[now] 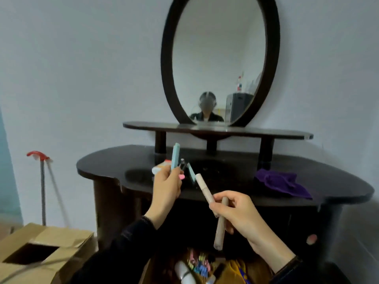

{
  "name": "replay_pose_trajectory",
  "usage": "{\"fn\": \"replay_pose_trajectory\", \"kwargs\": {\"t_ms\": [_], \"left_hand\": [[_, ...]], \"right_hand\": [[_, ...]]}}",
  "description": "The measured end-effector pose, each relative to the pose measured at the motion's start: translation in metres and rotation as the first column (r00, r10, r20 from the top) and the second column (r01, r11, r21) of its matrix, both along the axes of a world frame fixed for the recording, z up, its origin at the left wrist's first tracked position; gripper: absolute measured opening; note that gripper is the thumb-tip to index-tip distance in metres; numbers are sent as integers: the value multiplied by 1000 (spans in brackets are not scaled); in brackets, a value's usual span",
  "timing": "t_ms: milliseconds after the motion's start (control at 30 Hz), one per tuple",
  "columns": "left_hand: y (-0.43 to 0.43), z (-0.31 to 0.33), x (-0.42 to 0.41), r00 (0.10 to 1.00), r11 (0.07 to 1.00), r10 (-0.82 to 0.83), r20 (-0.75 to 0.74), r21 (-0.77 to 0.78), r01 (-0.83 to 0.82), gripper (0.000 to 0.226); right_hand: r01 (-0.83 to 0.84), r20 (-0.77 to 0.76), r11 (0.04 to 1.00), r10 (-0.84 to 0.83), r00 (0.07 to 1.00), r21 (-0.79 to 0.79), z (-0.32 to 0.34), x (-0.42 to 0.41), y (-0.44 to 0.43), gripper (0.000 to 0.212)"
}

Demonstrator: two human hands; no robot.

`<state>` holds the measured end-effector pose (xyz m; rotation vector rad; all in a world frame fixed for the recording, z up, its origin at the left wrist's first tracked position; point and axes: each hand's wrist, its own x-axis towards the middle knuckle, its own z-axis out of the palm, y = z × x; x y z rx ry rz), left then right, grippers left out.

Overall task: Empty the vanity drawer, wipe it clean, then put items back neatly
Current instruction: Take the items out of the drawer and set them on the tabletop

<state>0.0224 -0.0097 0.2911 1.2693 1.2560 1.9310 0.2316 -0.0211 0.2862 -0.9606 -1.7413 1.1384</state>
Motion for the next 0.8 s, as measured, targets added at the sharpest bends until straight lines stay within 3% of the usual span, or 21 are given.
{"fn": "replay_pose_trajectory", "kwargs": {"t_ms": [100,167,367,500,633,700,800], "left_hand": [[30,13,-9,967,987,152,-205,-14,-158,27],[43,14,-17,961,986,148,-232,-42,-162,27],[67,8,-33,997,993,54,-63,-101,-61,26],[67,7,-45,991,986,-83,108,-138,97,13],[68,10,-54,965,973,-146,217,-143,180,14],[68,8,-54,964,970,-161,211,-148,194,14],[67,6,-54,973,971,-148,176,-161,177,16]], "right_hand": [[101,27,993,-103,994,62,21,-12,28,6],[154,47,987,-156,987,47,29,-19,54,7],[293,130,956,-287,949,-29,20,-42,135,9],[404,216,896,-438,873,184,12,-78,163,8],[410,268,879,-467,842,245,10,-96,173,16],[411,186,897,-437,880,162,8,-93,178,29],[413,-64,911,-412,909,-3,7,-83,176,41]]}}
